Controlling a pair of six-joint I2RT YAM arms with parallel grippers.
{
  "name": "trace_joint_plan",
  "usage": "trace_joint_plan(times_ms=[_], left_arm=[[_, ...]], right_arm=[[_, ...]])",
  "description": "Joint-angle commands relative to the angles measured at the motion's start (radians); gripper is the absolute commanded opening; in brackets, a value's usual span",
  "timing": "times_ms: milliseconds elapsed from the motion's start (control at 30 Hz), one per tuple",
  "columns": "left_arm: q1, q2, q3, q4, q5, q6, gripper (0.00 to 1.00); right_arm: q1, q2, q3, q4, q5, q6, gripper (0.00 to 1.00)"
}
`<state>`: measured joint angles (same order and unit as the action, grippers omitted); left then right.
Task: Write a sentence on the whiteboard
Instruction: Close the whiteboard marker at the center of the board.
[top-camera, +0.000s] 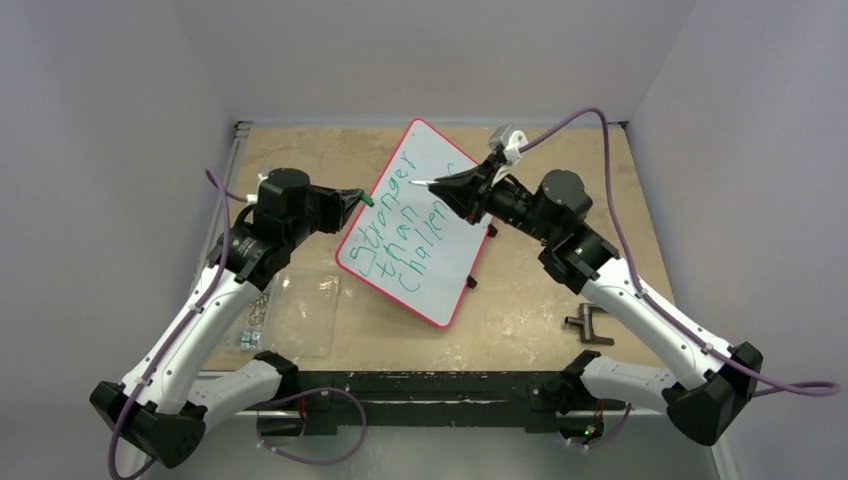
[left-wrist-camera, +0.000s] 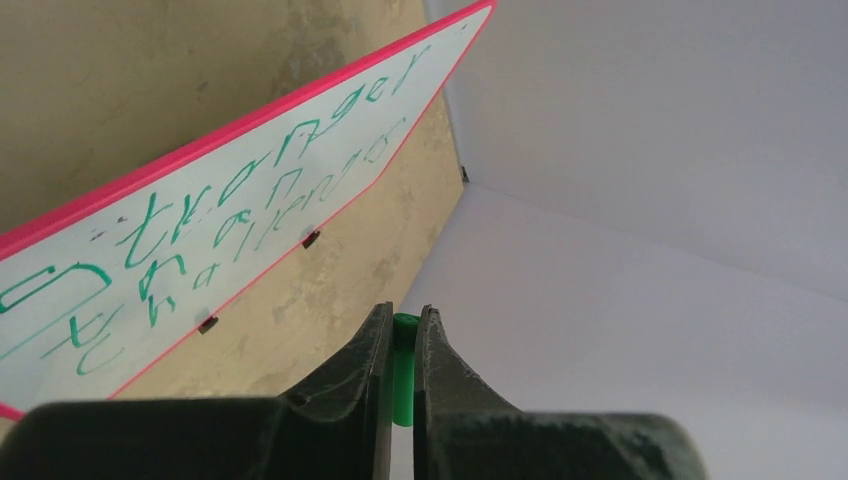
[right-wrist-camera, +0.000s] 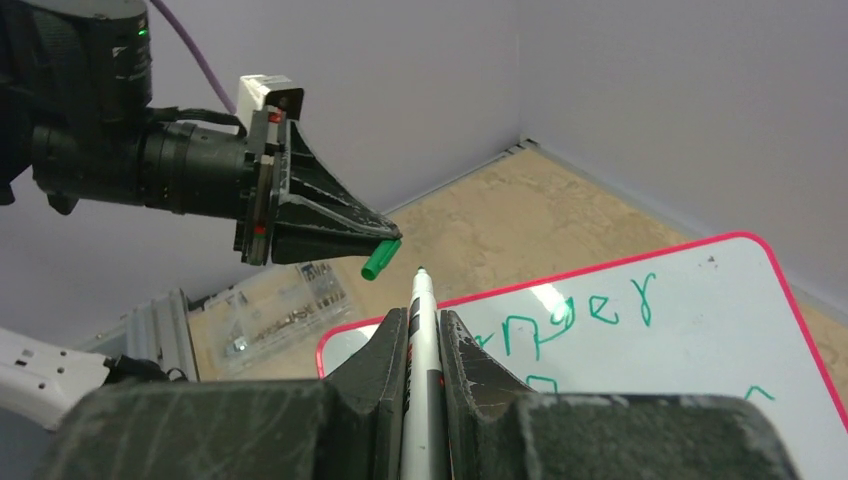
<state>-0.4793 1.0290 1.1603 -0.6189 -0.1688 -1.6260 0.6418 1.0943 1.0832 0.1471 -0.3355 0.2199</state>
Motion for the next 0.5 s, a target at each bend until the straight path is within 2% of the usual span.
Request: trace_joint_plan(times_ms=[0,267,467], left_arm=[[0.037,-0.037,-0.043,-0.002,0.116,-0.16,0.0],[0.083,-0.044,-0.057,0.045,0.235,-0.226,0.0],[0.102,-0.046,-0.068,0.06,0.259,-0.24,0.0]], right_arm=[[0.084,0.018,-0.023,0.118,0.08,-0.124,0.0],[0.207,0.096,-0.032,0.184,0.145,-0.209,0.0],[0.252,0.139,-0.034,0.224,0.19,-0.214,0.0]])
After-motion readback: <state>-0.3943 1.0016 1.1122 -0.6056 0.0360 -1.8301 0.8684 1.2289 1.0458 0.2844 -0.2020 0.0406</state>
